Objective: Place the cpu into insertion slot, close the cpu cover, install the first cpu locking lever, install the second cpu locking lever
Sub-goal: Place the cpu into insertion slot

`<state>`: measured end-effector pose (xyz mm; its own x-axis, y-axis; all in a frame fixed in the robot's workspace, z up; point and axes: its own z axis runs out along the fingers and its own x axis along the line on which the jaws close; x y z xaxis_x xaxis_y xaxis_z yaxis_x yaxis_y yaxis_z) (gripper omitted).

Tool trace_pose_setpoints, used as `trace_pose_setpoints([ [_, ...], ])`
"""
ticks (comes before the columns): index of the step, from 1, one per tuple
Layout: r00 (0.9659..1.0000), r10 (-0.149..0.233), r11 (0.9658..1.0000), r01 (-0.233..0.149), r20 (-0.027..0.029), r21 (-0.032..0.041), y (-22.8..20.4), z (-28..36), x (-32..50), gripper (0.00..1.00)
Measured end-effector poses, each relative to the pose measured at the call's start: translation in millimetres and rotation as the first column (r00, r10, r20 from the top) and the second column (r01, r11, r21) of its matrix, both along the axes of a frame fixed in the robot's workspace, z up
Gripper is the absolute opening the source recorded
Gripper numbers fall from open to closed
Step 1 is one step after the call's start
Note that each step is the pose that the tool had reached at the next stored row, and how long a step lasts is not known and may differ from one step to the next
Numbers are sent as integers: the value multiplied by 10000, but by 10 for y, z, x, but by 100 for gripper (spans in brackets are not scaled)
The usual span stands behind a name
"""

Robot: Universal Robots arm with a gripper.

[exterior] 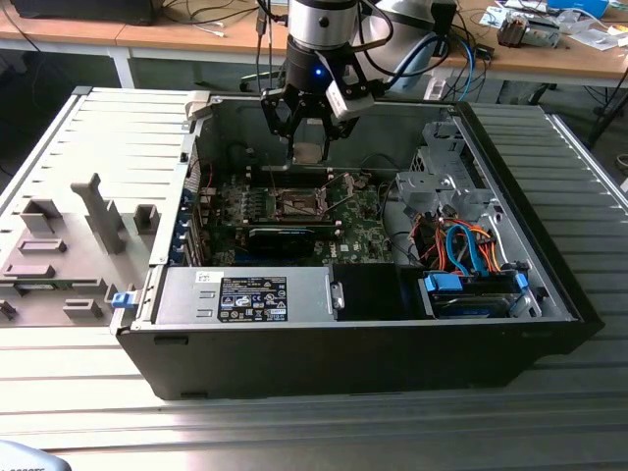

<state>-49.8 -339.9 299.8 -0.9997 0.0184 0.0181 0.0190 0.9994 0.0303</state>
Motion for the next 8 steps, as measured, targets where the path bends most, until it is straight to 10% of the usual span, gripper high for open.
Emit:
trace_pose_setpoints([
  [8, 10000, -30, 10000, 30, 0, 0, 0, -2, 0, 55],
])
